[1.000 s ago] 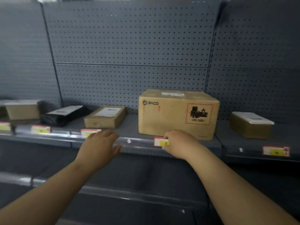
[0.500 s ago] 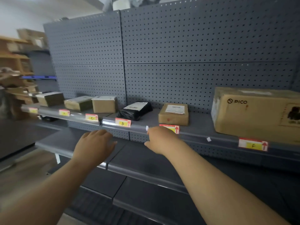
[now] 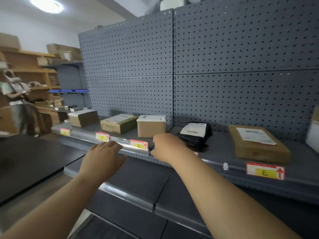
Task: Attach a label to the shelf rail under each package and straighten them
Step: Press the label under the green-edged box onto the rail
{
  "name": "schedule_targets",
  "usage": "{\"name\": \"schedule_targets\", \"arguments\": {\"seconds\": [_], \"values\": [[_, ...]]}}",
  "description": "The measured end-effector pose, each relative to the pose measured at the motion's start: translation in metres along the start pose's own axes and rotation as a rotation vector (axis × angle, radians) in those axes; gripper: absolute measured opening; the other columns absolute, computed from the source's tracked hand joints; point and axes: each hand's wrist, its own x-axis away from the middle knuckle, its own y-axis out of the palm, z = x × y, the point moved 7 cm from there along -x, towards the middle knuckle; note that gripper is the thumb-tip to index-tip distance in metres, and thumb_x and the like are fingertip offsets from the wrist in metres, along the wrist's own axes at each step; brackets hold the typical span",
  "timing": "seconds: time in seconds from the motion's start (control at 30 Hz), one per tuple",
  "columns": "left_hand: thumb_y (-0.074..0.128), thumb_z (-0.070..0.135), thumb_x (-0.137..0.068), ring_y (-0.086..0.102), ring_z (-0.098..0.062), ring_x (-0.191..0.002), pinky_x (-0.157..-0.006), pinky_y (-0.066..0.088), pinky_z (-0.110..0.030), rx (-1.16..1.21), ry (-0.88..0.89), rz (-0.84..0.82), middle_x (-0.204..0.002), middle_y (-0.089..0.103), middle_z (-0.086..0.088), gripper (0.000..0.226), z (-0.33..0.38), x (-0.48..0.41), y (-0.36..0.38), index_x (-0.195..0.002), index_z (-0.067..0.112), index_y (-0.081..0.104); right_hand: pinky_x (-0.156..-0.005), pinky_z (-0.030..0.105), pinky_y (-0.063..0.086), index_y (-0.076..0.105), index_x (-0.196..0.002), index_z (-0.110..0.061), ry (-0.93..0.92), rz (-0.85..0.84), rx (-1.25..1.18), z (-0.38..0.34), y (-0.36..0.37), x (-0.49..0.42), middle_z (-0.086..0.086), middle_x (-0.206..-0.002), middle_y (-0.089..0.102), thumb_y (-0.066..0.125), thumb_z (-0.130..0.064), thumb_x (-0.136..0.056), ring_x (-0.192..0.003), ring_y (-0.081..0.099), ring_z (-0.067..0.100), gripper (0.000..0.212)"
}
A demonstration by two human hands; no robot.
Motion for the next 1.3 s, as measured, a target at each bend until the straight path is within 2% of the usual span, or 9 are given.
{"name": "schedule_targets", "arguments": {"seconds": [0.13, 0.27, 0.4, 0.57, 0.77, 0.9, 1.03, 1.17, 1.3], "values": [[0.060, 0.040, -0.081, 0.060, -0.027, -0.104, -0.089, 0.045, -0.041, -0.004, -0.012, 0.012, -0.112, 0.066, -0.003, 0.033, -0.054, -0.031, 0.022, -0.108, 0.020, 0.062, -0.045, 0.025, 0.026, 0.036, -0.057, -0.016, 0.007, -0.014, -0.034, -0.032, 0.012, -0.058, 0.001, -0.063, 0.039, 0.053, -0.011, -0.089, -0.056, 0.038, 0.018, 0.036], [0.062, 0.039, -0.080, 0.062, -0.028, -0.101, -0.087, 0.047, -0.042, -0.008, -0.023, 0.014, -0.109, 0.067, -0.004, 0.035, -0.102, -0.051, 0.045, -0.109, 0.018, 0.062, -0.045, 0.025, 0.025, 0.039, -0.062, -0.014, 0.017, -0.044, -0.039, -0.060, 0.028, -0.102, 0.001, -0.064, 0.041, 0.051, -0.012, -0.090, -0.060, 0.042, 0.021, 0.031], [0.063, 0.038, -0.080, 0.062, -0.028, -0.098, -0.085, 0.047, -0.043, 0.017, -0.022, 0.000, -0.106, 0.068, -0.004, 0.034, -0.141, -0.069, 0.064, -0.107, 0.017, 0.063, -0.053, 0.026, 0.036, 0.055, -0.086, -0.012, 0.030, -0.043, -0.035, -0.079, 0.041, -0.133, 0.005, -0.081, 0.053, 0.051, -0.013, -0.091, -0.078, 0.053, 0.027, 0.007], [0.066, 0.035, -0.078, 0.063, -0.028, -0.096, -0.083, 0.049, -0.042, 0.066, 0.044, 0.016, -0.103, 0.069, -0.004, 0.032, -0.188, -0.099, 0.088, -0.104, 0.017, 0.064, -0.077, 0.033, 0.049, 0.060, -0.116, -0.010, 0.074, -0.027, -0.043, -0.108, 0.058, -0.175, 0.008, -0.111, 0.064, 0.054, -0.023, -0.092, -0.100, 0.060, 0.028, 0.028], [0.064, 0.033, -0.080, 0.062, -0.028, -0.095, -0.081, 0.048, -0.040, 0.175, 0.190, -0.010, -0.104, 0.067, -0.003, 0.029, -0.233, -0.140, 0.121, -0.105, 0.018, 0.063, -0.068, 0.030, 0.041, 0.064, -0.107, -0.009, 0.227, -0.047, -0.045, -0.144, 0.088, -0.224, 0.007, -0.101, 0.064, 0.054, -0.019, -0.093, -0.087, 0.058, 0.027, 0.020], [0.053, 0.034, -0.087, 0.056, -0.024, -0.105, -0.087, 0.045, -0.038, 0.256, 0.286, -0.076, -0.115, 0.061, -0.002, 0.031, -0.253, -0.161, 0.149, -0.115, 0.020, 0.055, -0.071, 0.032, 0.045, 0.064, -0.111, -0.013, 0.347, -0.045, -0.045, -0.163, 0.110, -0.246, 0.008, -0.107, 0.065, 0.054, -0.013, -0.091, -0.096, 0.061, 0.029, 0.022], [0.048, 0.027, -0.088, 0.054, -0.024, -0.106, -0.089, 0.047, -0.039, 0.342, 0.389, -0.138, -0.119, 0.057, -0.002, 0.031, -0.259, -0.173, 0.175, -0.118, 0.023, 0.051, -0.073, 0.033, 0.048, 0.064, -0.107, -0.013, 0.439, -0.012, 0.003, -0.171, 0.122, -0.259, 0.006, -0.102, 0.062, 0.056, -0.008, -0.087, -0.092, 0.060, 0.027, 0.022], [0.048, 0.023, -0.088, 0.056, -0.026, -0.100, -0.082, 0.050, -0.042, 0.434, 0.458, -0.127, -0.111, 0.059, -0.003, 0.027, -0.261, -0.174, 0.192, -0.114, 0.022, 0.053, -0.061, 0.030, 0.043, 0.066, -0.097, -0.014, 0.502, 0.034, 0.028, -0.172, 0.124, -0.258, 0.006, -0.096, 0.060, 0.052, -0.001, -0.082, -0.083, 0.058, 0.024, 0.024], [0.054, 0.020, -0.085, 0.059, -0.029, -0.091, -0.071, 0.053, -0.042, 0.498, 0.497, -0.072, -0.102, 0.064, -0.006, 0.022, -0.263, -0.175, 0.192, -0.106, 0.018, 0.057, -0.072, 0.034, 0.053, 0.066, -0.096, -0.016, 0.489, 0.081, 0.091, -0.178, 0.123, -0.255, 0.006, -0.094, 0.060, 0.056, -0.001, -0.080, -0.084, 0.059, 0.024, 0.024]]}}
